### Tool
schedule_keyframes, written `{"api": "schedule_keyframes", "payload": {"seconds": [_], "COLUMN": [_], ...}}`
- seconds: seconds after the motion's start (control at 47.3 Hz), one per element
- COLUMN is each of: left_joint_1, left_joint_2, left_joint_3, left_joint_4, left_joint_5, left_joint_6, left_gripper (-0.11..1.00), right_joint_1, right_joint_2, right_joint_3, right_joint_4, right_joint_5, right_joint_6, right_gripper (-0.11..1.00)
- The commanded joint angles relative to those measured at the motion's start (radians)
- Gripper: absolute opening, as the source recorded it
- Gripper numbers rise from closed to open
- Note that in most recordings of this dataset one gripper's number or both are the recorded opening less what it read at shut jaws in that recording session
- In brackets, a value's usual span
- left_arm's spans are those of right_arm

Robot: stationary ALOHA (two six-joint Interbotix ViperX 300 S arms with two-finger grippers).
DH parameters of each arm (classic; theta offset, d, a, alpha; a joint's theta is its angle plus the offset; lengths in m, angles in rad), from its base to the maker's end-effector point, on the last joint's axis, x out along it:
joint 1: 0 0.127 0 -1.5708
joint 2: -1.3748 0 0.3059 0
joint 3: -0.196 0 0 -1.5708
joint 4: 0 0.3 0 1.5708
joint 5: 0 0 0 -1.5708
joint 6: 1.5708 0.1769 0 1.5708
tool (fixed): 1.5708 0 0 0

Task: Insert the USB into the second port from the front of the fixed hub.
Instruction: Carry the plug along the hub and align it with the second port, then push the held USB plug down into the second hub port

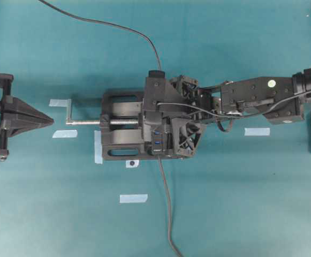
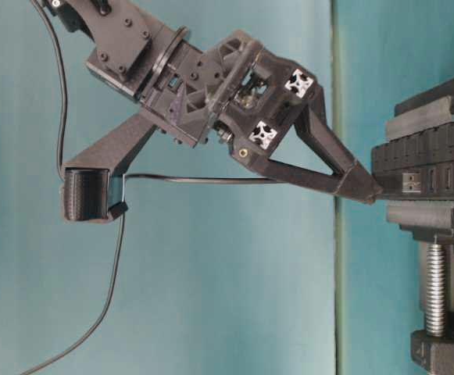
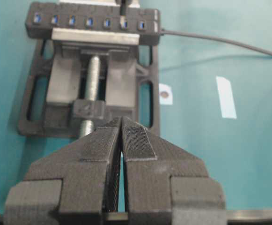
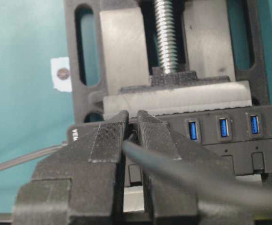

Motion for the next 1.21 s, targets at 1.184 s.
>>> {"api": "schedule_keyframes", "payload": {"seconds": [1.184], "left_joint_1": [0.002], "left_joint_2": [0.005], "left_joint_3": [-0.015], "left_joint_4": [0.003], "left_joint_5": [-0.005], "left_joint_6": [-0.002], "left_gripper": [0.00], "right_joint_1": [0.008], "right_joint_2": [0.006], "right_joint_3": [-0.012], "right_joint_4": [0.009], "right_joint_5": [0.005], "right_joint_6": [0.009], "right_gripper": [0.06]}}
